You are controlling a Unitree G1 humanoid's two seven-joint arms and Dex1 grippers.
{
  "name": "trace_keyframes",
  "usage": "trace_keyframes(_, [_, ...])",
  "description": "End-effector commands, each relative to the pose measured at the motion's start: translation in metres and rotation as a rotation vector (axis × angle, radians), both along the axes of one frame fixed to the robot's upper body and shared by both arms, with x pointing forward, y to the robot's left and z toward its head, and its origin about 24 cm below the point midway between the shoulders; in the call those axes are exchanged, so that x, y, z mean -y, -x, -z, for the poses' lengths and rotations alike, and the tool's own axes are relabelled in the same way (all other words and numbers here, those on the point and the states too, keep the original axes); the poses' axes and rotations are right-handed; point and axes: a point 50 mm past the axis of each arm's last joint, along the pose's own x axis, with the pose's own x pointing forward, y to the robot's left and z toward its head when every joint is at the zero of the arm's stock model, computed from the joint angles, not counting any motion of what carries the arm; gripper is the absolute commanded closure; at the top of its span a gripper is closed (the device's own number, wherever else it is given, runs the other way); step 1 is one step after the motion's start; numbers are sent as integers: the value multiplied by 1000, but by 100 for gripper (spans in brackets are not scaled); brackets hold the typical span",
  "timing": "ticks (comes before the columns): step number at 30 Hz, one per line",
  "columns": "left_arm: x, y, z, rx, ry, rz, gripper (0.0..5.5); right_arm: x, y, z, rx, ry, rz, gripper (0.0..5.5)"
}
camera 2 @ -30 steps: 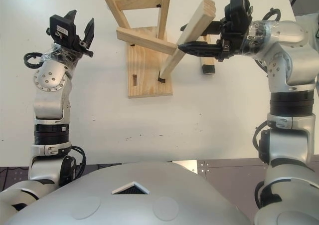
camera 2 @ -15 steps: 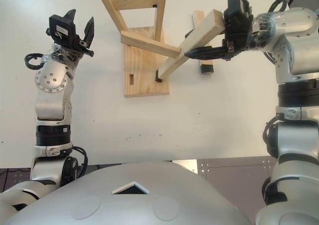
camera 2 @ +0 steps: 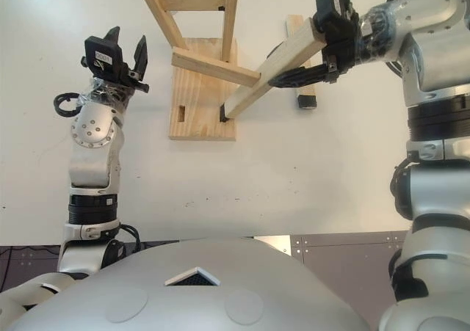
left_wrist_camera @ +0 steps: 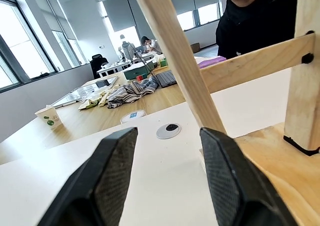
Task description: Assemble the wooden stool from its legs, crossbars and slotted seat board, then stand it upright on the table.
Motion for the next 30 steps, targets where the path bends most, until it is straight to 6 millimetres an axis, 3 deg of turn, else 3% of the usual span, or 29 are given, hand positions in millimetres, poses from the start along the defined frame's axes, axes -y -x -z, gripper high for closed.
trace_keyframes(1, [-4,10,25,-120,-76,-91,323,5,0,11,-8,207,48,345])
trace_keyframes(4, [-21,18,50,-290,-185,-171,323,1,1,9,-5,240,47,345])
trace_keyframes(8, [-31,26,61,-445,-290,-130,323,-2,1,7,-17,271,59,345])
trace_keyframes(11, [-14,26,56,-461,-264,-27,323,-3,1,7,-21,287,67,345])
trace_keyframes(19, [62,33,43,-421,-82,200,323,-8,-2,2,-29,355,86,345])
trace_keyframes(23, [69,35,45,-420,-66,195,323,-9,-2,0,-29,370,85,345])
trace_keyframes(30, [58,30,46,-405,-73,154,323,-12,0,5,-36,394,95,345])
